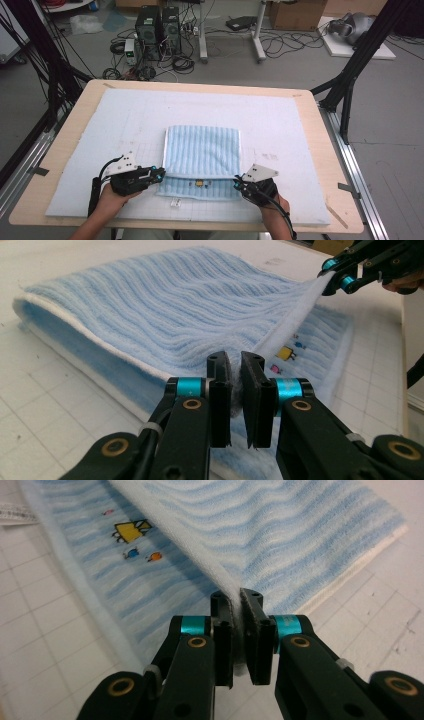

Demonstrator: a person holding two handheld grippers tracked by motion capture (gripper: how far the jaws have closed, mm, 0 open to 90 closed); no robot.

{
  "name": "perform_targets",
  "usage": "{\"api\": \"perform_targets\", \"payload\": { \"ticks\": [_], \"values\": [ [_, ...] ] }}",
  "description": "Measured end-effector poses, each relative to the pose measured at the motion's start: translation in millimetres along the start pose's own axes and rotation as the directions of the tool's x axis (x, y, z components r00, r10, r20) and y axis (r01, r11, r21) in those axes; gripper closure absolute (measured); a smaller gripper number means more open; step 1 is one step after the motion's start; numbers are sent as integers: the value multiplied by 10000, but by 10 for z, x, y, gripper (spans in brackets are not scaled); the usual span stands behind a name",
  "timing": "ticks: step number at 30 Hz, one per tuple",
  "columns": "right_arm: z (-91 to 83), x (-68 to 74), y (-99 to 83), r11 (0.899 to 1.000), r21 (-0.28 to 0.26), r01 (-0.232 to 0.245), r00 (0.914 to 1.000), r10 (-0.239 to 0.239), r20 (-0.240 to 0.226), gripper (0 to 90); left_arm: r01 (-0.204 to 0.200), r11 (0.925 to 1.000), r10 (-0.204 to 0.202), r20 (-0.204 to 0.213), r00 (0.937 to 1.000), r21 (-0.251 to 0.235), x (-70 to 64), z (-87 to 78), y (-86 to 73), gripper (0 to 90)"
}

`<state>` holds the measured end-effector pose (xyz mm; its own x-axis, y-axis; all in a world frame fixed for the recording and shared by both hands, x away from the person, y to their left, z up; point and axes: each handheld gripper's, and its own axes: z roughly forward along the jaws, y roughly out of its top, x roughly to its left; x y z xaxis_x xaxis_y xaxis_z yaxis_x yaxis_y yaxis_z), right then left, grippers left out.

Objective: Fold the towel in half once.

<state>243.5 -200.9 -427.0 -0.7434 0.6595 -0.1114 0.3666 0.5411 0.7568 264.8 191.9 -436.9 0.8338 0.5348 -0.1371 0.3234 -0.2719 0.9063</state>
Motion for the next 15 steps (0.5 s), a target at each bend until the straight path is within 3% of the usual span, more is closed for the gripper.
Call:
{"api": "perform_targets", "payload": {
  "ticks": [15],
  "values": [
    [-118,238,-72,9988,338,350,9993,-345,-161,843,144,9985,-162,323,9993,535,-143,-97,-169,820]
  ]
}}
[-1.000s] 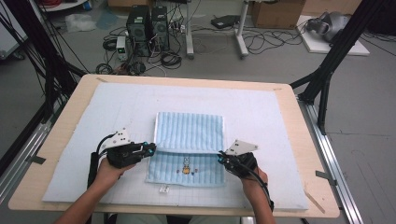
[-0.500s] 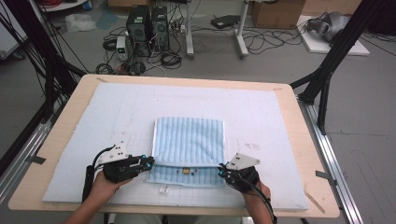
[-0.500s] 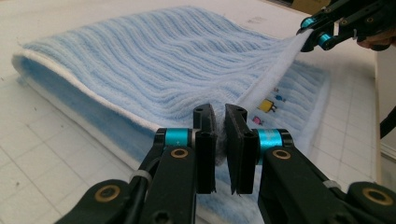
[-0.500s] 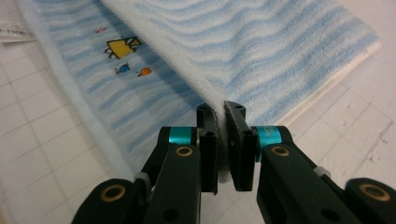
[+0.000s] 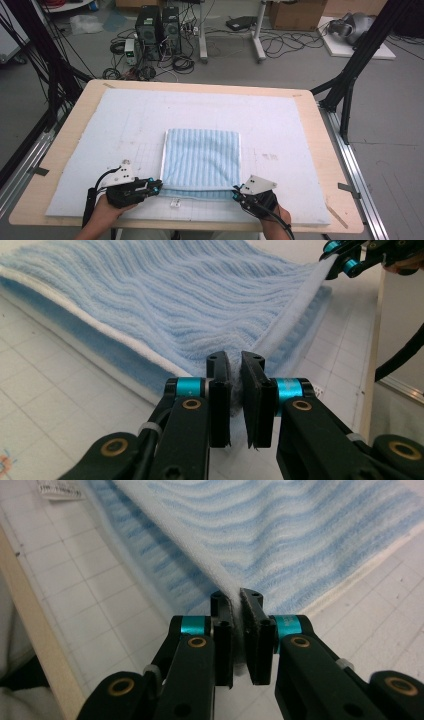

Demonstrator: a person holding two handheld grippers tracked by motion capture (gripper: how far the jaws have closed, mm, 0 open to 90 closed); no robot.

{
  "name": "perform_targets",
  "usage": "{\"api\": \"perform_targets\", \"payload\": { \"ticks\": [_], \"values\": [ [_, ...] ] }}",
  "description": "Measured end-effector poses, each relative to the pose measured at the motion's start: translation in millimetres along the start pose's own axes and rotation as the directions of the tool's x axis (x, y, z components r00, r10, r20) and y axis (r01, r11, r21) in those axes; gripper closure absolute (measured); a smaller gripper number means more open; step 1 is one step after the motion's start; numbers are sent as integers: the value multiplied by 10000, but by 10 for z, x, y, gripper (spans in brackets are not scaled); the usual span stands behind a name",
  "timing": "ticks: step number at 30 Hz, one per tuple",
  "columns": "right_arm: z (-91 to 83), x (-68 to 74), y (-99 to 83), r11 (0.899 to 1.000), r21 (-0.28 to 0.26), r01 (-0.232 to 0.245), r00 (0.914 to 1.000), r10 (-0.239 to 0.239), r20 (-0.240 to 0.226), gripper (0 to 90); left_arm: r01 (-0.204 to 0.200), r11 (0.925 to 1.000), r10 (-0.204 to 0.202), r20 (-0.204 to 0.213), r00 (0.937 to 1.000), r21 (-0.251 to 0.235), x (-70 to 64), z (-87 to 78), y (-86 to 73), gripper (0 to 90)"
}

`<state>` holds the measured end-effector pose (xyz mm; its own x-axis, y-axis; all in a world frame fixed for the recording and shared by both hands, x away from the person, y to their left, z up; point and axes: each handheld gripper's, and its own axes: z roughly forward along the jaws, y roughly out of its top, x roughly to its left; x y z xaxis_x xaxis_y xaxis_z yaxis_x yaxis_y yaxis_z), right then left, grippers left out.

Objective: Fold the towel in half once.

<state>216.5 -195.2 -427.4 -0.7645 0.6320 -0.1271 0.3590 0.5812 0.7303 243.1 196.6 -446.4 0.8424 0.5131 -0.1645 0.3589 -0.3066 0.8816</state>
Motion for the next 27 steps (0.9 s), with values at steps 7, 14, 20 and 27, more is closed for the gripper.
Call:
{"api": "perform_targets", "payload": {
  "ticks": [7,14,20,27],
  "values": [
    [4,14,-29,9999,150,75,9999,-73,-127,843,-42,9996,38,147,9999,264,-21,6,-30,819],
    [33,43,-59,9984,545,153,9993,-133,-351,816,71,9984,-83,209,9997,552,-14,5,-45,816],
    [-75,-36,-85,9968,417,-684,9963,704,-492,639,633,9974,-626,-189,9979,337,61,-47,-25,652],
    [-281,-216,-193,9836,-456,-1747,9822,1709,-775,627,793,9961,-822,-828,9932,-374,143,-141,41,643]
  ]
}}
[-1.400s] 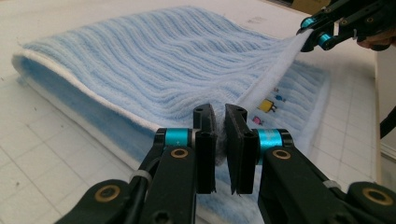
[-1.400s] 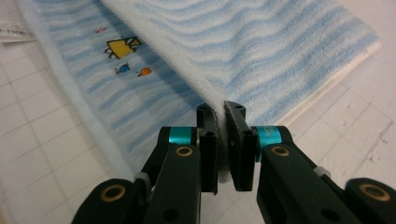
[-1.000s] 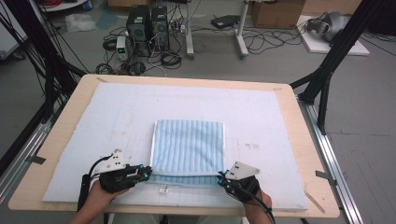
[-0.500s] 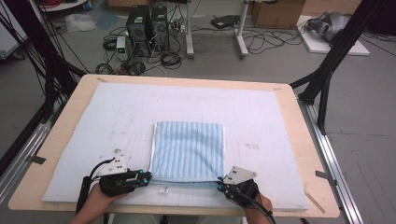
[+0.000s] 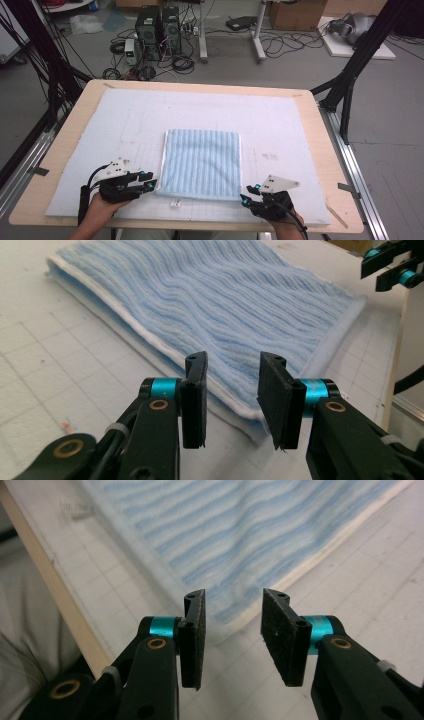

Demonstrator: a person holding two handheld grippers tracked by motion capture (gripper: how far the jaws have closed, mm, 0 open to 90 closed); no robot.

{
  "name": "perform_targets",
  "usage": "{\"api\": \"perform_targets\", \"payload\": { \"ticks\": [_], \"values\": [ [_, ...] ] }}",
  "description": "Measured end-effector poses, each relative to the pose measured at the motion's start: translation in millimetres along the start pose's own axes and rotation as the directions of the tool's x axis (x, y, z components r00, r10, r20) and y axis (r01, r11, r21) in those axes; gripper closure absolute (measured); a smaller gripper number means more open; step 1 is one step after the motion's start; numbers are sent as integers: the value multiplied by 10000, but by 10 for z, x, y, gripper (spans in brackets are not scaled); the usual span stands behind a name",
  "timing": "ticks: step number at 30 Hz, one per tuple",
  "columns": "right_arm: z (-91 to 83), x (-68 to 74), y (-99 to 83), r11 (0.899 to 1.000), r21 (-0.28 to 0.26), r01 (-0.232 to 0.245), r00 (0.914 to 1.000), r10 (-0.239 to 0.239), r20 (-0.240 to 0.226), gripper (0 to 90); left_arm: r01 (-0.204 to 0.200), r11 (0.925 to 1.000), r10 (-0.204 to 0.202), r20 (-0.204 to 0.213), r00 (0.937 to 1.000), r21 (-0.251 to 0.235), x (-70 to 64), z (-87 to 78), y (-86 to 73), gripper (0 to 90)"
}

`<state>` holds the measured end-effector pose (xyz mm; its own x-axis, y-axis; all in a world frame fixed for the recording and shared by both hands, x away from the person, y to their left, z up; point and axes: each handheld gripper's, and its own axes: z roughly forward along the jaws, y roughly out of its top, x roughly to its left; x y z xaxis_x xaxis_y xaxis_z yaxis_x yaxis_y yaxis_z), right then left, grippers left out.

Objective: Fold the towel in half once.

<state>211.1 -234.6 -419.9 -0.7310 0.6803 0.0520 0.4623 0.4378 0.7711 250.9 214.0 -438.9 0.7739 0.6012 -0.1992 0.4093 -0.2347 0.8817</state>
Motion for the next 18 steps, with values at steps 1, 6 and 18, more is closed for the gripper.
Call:
{"api": "perform_targets", "payload": {
  "ticks": [1,6,18],
  "values": [
    [-14,-22,-4,9996,-229,-160,9999,160,5,630,6,10000,-6,-55,10000,-51,2,0,5,643],
    [86,-31,38,9975,-591,-379,9993,380,6,636,-144,9999,144,-13,9999,-12,-8,101,59,644],
    [451,32,220,9994,-5,358,9983,-358,-463,609,-552,9955,554,-1,9985,768,58,414,190,761]
  ]
}}
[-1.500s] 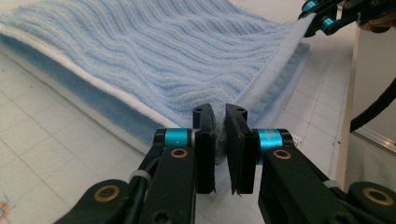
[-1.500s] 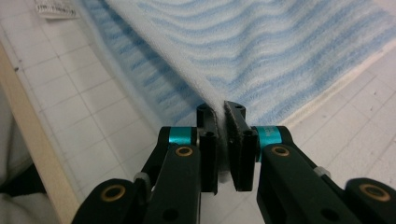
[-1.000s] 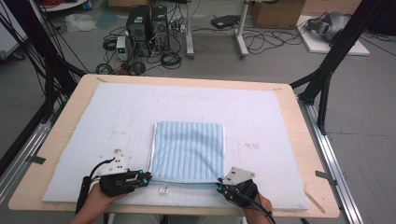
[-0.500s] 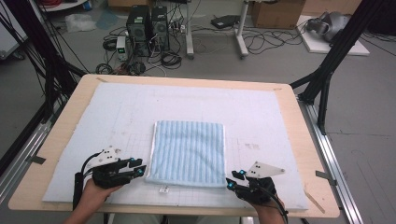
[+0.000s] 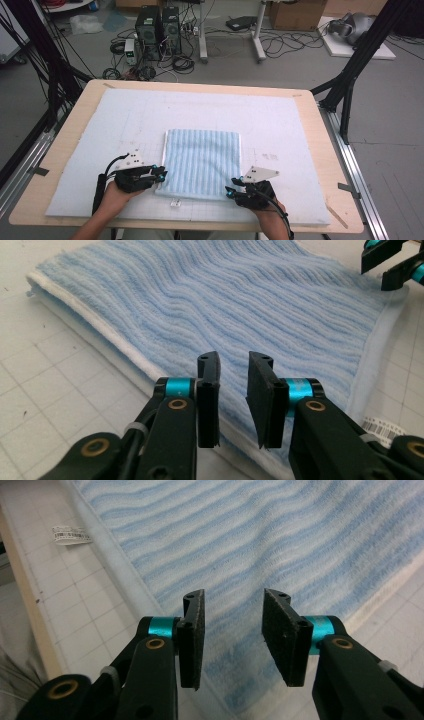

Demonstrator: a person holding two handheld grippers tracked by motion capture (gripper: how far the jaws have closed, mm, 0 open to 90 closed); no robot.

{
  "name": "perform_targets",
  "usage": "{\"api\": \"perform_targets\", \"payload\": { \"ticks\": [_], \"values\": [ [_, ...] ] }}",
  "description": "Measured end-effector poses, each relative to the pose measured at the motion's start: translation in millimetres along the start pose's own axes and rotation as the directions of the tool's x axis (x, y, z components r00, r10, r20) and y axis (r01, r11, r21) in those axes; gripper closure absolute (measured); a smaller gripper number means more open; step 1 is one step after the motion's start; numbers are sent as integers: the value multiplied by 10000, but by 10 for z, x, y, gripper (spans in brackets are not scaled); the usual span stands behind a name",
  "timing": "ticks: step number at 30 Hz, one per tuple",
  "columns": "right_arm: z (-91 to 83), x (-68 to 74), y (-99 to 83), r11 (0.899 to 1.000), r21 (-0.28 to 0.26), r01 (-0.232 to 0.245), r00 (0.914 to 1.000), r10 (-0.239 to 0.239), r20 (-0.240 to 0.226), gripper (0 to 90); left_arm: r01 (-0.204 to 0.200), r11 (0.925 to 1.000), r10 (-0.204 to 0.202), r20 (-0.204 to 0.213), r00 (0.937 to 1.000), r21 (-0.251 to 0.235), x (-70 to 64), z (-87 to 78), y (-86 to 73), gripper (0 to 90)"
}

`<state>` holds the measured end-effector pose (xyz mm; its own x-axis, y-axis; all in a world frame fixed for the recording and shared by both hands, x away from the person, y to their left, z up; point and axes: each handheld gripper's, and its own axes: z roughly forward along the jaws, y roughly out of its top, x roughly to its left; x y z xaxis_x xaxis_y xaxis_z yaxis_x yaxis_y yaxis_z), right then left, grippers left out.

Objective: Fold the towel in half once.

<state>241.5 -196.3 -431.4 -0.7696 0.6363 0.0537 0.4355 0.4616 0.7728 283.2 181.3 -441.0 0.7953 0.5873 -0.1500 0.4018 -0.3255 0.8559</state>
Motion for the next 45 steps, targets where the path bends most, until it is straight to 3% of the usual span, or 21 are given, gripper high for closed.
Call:
{"api": "perform_targets", "payload": {
  "ticks": [5,8,9,12,14,18,25,29,31,33,37,43,45],
  "values": [
    [53,-74,35,10000,26,-4,10000,5,-59,594,-36,9991,33,79,10000,415,49,151,45,766],
    [73,-131,48,10000,23,-14,10000,14,-71,589,-110,9956,135,-263,9996,931,84,229,38,767],
    [78,-151,53,10000,19,-24,10000,24,-41,587,46,9956,-19,-283,9996,938,98,238,42,775],
    [100,-213,65,10000,33,-75,9999,75,-68,579,-133,9939,207,-665,9976,1095,142,230,64,785],
    [118,-249,69,10000,80,-47,10000,47,-29,572,78,9939,-15,-571,9984,1096,172,225,60,786],
    [137,-336,83,9998,126,-145,9997,142,198,548,84,9917,-9,-584,9983,1284,191,216,93,779],
    [104,-521,154,9983,-421,-412,9955,446,830,569,383,9987,-362,-601,9975,342,332,194,240,694],
    [177,-665,222,9960,-481,-754,9940,790,760,529,384,9991,-393,-638,9972,-155,468,257,329,588],
    [237,-743,295,9956,-566,-745,9929,793,884,538,374,9984,-405,-731,9965,-427,549,307,395,588],
    [286,-806,365,9955,-640,-694,9923,754,979,579,618,9965,-655,-675,9956,-560,627,368,465,602],
    [426,-978,514,9970,-548,-539,9928,594,1040,678,962,9948,-992,-1072,9893,-331,750,521,562,675],
    [664,-1176,607,9960,-165,-880,9904,893,1053,698,1183,9928,-1140,-1679,9792,159,926,713,594,726],
    [737,-1215,621,9956,79,-931,9902,918,1057,698,1373,9902,-1296,-1953,9721,263,984,778,555,735]
  ]
}}
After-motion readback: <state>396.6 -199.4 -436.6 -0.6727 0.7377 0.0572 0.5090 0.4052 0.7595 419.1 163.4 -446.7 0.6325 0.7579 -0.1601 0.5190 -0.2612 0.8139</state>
